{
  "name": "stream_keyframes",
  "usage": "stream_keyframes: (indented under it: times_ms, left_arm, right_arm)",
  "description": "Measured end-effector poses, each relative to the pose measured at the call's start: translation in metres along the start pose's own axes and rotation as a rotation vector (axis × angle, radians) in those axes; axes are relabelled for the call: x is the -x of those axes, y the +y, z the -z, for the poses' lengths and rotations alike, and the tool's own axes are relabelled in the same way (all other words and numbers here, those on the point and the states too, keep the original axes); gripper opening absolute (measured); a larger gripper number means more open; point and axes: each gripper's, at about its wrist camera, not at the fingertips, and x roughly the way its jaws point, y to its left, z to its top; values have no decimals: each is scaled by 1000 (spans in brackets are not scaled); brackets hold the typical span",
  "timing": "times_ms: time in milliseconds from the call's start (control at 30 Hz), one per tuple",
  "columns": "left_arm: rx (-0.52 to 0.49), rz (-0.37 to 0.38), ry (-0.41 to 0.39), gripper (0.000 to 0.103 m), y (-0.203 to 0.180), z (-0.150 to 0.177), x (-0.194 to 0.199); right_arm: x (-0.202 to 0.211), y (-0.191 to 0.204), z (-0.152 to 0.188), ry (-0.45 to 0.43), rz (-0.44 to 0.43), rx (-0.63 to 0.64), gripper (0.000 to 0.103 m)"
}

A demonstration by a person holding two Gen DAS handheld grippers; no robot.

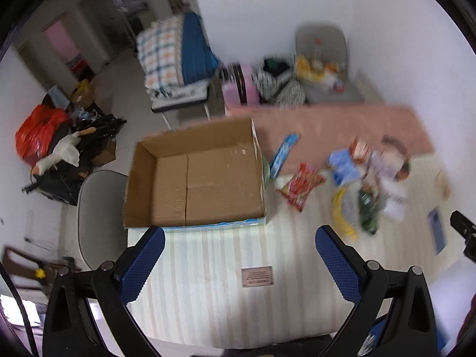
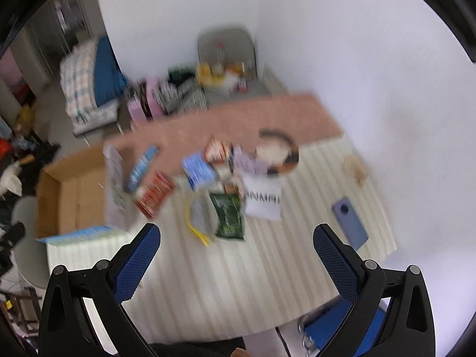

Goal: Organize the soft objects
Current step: 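Grasp the red snack bag with the left tool while the right tool grasps the white NMAX pouch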

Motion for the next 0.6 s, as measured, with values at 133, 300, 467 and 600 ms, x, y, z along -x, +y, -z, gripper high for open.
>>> stream_keyframes:
  times_ms: [133,300,467,600]
  left_arm:
    - [-96,24,112,103,-36,-24,-69]
    - [-215,12,233,103,-85,-52,-151]
    - [-300,35,337,102,-122,-68,-220]
    - [-374,63,438,102,-147,-74,-270]
  right_arm:
    - [-92,-21,-15,126,-22,-20,103]
    - [-205,-59,-39,274,20,-82,103]
    - [-285,-77,-61,362,18,-120,103]
    - [-335,-84,-74,442,-16,-148,103]
